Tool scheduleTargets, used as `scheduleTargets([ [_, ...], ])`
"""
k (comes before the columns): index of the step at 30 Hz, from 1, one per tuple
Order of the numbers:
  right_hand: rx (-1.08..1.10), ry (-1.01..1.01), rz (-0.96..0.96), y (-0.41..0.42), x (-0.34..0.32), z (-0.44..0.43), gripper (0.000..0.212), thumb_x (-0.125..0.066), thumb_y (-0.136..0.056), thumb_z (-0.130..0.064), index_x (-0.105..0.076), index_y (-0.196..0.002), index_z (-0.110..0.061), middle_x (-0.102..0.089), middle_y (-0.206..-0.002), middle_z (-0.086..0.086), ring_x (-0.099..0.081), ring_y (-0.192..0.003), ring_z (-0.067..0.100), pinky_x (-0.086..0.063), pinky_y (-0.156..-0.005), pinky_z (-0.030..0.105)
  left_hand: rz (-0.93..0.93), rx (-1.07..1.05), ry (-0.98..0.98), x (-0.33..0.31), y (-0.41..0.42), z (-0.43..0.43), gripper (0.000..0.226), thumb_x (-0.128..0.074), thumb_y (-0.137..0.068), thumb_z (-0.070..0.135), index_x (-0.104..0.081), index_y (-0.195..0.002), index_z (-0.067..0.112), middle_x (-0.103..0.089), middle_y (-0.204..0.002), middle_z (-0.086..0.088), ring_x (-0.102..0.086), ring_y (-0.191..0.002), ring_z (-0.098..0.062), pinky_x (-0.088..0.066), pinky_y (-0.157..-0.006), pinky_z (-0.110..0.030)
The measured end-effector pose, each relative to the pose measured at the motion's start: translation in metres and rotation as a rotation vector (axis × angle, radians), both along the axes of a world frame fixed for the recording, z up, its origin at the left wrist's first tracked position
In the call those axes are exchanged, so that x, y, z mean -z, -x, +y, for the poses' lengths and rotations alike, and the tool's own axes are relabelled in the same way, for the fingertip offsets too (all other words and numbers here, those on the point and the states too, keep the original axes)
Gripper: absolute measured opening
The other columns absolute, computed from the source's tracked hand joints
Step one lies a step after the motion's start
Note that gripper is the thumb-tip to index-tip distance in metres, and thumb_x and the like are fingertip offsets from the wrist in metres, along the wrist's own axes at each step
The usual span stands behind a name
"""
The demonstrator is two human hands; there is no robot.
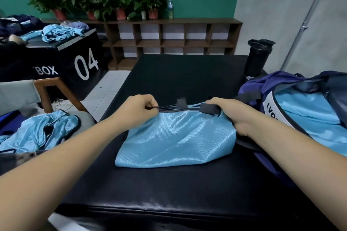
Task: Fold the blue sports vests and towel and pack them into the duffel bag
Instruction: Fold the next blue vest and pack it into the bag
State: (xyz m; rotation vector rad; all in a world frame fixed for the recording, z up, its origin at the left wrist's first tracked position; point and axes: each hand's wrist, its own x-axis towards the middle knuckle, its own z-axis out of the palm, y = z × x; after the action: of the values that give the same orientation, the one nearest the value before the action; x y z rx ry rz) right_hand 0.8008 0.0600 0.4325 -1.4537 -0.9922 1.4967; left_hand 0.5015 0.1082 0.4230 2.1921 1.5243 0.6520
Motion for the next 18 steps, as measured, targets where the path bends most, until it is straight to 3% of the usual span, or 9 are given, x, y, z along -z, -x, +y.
scheduleTargets([
  [2, 0.104, -0.035, -0.035, 0.0, 0.003, 0.006, 0.02, -0.076, -0.092, -0.03, -0.078, -0.084, -0.012, -0.076, -0.091, 0.014, -0.075, -0.076, 0.029, -0.06, -0.082, 0.04, -0.007, -0.011, -0.001, 0.006, -0.003, 0.011, 0.012, -0.072, -0.095, 0.022, -0.07, -0.084, 0.025, -0.074, -0.077, 0.011, -0.062, -0.066, -0.001, -0.045, -0.06, -0.011],
  [5, 0.225, -0.067, -0.09, -0.004, 0.011, 0.017, 0.041, -0.075, -0.091, -0.047, -0.077, -0.105, -0.008, -0.081, -0.101, 0.014, -0.079, -0.092, 0.034, -0.062, -0.094, 0.049, 0.034, -0.033, 0.007, 0.016, -0.004, 0.025, 0.011, -0.073, -0.095, 0.024, -0.071, -0.085, 0.028, -0.075, -0.083, 0.012, -0.067, -0.077, -0.005, -0.051, -0.069, -0.02],
  [8, 0.215, -0.18, -0.302, -0.009, 0.018, 0.024, 0.047, -0.066, -0.085, -0.062, -0.068, -0.096, -0.017, -0.077, -0.097, -0.003, -0.073, -0.095, 0.026, -0.057, -0.096, 0.046, 0.09, -0.03, -0.01, 0.027, 0.001, 0.036, 0.01, -0.074, -0.095, 0.029, -0.067, -0.089, 0.033, -0.073, -0.092, 0.015, -0.068, -0.09, -0.008, -0.056, -0.079, -0.031],
  [10, 0.189, -0.304, -0.566, -0.009, 0.021, 0.02, 0.034, -0.068, -0.09, -0.053, -0.062, -0.11, -0.026, -0.067, -0.106, -0.009, -0.065, -0.1, 0.021, -0.05, -0.095, 0.042, 0.105, -0.024, -0.035, 0.032, 0.004, 0.04, 0.013, -0.076, -0.095, 0.033, -0.064, -0.093, 0.035, -0.071, -0.095, 0.016, -0.067, -0.091, -0.007, -0.058, -0.083, -0.034],
  [12, 0.185, -0.518, -0.895, -0.008, 0.026, 0.014, 0.039, -0.071, -0.094, -0.036, -0.056, -0.128, -0.026, -0.056, -0.124, -0.005, -0.059, -0.113, 0.021, -0.046, -0.103, 0.044, 0.115, -0.025, -0.059, 0.035, 0.006, 0.042, 0.015, -0.076, -0.095, 0.037, -0.062, -0.098, 0.035, -0.07, -0.097, 0.017, -0.066, -0.092, -0.007, -0.057, -0.085, -0.035],
  [15, 0.005, -0.884, -1.197, -0.004, 0.033, 0.002, 0.022, -0.068, -0.092, -0.022, -0.056, -0.11, -0.026, -0.052, -0.11, -0.005, -0.052, -0.102, 0.022, -0.045, -0.094, 0.046, 0.13, -0.013, -0.122, 0.039, 0.01, 0.044, 0.021, -0.076, -0.094, 0.047, -0.063, -0.105, 0.035, -0.063, -0.104, 0.016, -0.063, -0.099, -0.009, -0.054, -0.089, -0.035],
  [18, -0.274, -0.901, -1.298, 0.004, 0.045, -0.003, 0.009, -0.064, -0.094, -0.027, -0.056, -0.098, -0.026, -0.049, -0.099, -0.008, -0.05, -0.094, 0.021, -0.048, -0.088, 0.045, 0.245, 0.03, -0.171, 0.043, 0.013, 0.043, 0.032, -0.075, -0.091, 0.057, -0.064, -0.116, 0.04, -0.052, -0.12, 0.019, -0.052, -0.112, -0.01, -0.045, -0.098, -0.039],
])
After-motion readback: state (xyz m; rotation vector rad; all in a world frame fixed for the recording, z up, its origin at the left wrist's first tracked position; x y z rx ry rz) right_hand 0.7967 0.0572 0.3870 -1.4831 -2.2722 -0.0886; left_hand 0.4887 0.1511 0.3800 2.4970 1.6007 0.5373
